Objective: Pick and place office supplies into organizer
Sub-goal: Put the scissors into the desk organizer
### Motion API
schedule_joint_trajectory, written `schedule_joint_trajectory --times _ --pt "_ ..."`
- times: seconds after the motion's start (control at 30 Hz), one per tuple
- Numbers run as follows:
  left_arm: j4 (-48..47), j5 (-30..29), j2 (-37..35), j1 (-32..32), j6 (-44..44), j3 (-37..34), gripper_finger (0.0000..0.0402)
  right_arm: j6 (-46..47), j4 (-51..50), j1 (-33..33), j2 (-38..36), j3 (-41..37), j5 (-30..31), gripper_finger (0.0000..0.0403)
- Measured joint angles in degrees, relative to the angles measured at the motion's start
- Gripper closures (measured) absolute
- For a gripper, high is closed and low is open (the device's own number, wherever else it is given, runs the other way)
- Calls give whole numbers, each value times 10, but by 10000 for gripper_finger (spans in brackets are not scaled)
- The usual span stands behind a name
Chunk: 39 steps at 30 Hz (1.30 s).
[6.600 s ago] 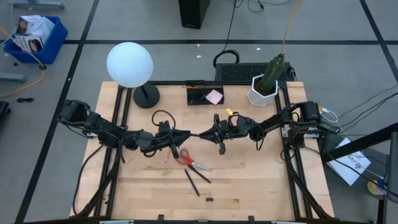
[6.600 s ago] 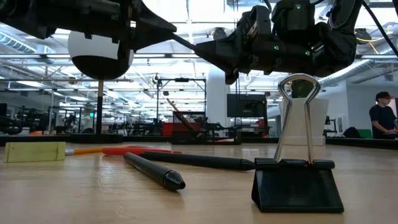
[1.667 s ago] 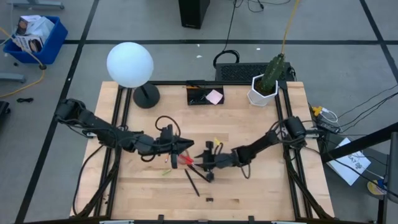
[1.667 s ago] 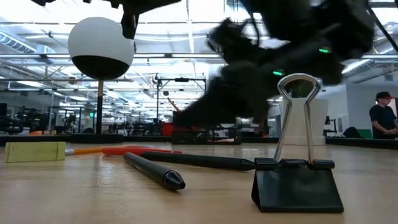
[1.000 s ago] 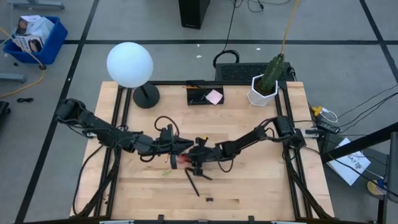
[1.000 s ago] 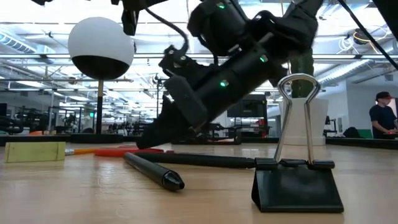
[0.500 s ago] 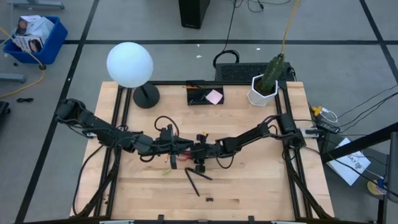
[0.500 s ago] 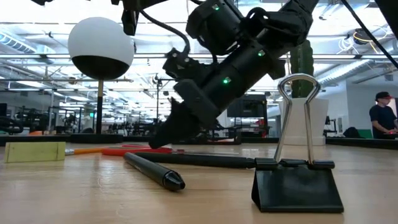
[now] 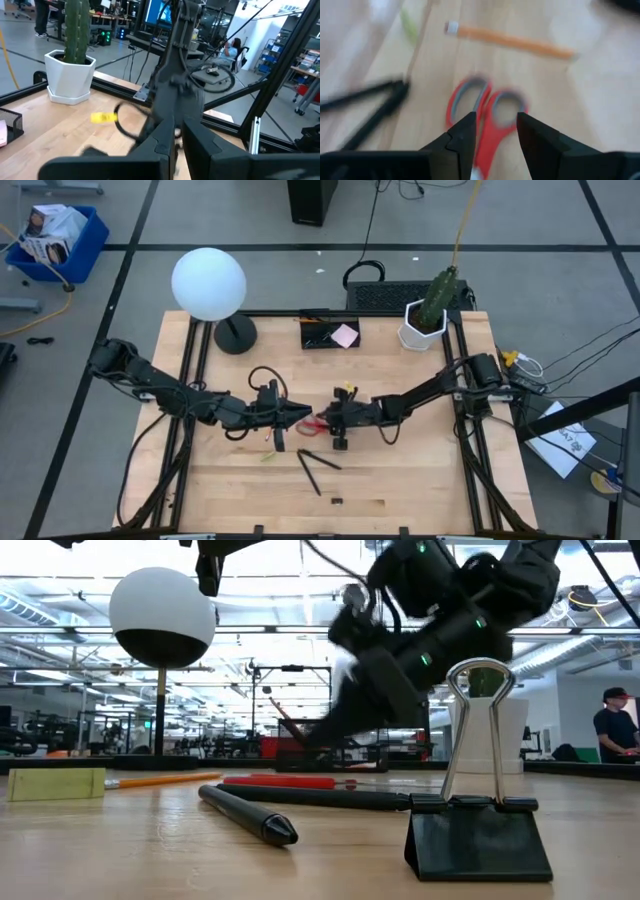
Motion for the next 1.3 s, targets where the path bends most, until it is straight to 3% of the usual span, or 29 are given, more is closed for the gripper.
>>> schedule_joint_trajectory --times 0.27,0.43,0.73,1.3 --pt "1 0 0 0 3 0 366 -6 41 -34 -3 2 0 268" --pt "1 0 0 1 4 0 366 14 34 -56 12 10 -31 268" --pt "1 0 0 0 4 0 366 19 -27 -58 74 81 -57 268" --pt "-29 0 0 -3 10 0 366 19 -107 -64 87 88 -60 268"
